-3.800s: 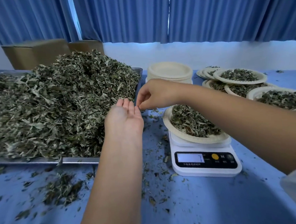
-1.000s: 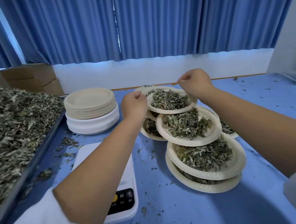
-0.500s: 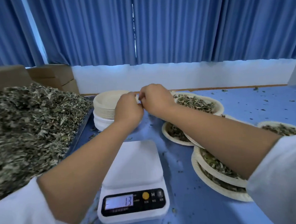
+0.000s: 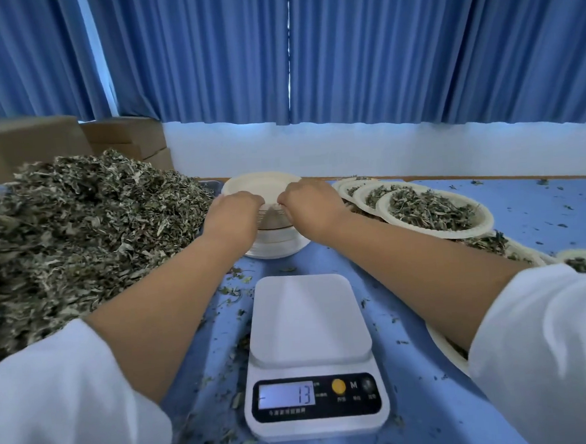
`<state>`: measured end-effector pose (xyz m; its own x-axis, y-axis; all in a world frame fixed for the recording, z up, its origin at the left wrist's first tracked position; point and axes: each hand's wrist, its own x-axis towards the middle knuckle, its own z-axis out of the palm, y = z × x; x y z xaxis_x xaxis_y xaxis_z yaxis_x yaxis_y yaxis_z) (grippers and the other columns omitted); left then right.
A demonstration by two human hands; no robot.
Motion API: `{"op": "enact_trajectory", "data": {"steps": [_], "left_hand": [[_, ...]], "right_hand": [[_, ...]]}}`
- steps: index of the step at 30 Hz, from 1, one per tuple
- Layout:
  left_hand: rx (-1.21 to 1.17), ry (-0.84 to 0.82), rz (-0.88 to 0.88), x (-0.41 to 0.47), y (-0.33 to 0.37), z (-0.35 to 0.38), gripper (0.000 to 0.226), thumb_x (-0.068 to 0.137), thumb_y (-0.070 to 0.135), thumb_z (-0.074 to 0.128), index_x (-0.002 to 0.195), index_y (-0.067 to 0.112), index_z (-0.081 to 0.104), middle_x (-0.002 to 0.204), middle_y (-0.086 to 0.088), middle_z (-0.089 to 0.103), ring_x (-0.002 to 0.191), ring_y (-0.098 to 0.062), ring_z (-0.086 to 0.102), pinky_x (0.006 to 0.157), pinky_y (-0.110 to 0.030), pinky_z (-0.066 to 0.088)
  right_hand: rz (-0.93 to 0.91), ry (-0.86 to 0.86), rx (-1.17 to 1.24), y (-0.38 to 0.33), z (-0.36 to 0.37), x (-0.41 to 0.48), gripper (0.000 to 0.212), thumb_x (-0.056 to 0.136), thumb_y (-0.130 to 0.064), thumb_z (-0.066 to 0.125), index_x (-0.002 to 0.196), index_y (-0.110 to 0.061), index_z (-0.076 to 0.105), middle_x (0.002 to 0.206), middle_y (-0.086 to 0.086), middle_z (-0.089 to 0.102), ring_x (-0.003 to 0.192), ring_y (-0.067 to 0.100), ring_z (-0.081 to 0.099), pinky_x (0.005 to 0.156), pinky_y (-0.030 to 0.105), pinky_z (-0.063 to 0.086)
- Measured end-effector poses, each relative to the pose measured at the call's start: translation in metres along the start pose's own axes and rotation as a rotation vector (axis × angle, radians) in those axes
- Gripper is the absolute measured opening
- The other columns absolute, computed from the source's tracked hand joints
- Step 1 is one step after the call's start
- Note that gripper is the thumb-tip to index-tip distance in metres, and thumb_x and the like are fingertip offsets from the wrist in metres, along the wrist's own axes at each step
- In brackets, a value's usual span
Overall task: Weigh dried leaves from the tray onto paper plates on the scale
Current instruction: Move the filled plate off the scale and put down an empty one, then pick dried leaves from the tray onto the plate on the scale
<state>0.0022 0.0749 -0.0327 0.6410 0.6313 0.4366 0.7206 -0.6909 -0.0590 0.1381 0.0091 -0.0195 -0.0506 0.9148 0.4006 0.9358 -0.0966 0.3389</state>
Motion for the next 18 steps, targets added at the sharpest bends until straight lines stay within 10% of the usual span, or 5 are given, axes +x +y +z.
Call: {"op": "enact_trajectory", "data": {"steps": [18], "left_hand": [[0.021,0.171,-0.021,0.005,0.001,-0.017,0.046,0.082,-0.004,0.049,0.125,0.014,0.053,0.116,-0.008,0.055,0.106,-0.029,0.054,0.088,-0.036,0.037]], "right_hand": [[0.072,0.124,0.239,0.008,-0.011,0.001,0.023,0.096,-0.005,0.042,0.116,-0.009,0.053,0.114,0.007,0.053,0.110,0.025,0.044,0.079,0.033,0.042]]}}
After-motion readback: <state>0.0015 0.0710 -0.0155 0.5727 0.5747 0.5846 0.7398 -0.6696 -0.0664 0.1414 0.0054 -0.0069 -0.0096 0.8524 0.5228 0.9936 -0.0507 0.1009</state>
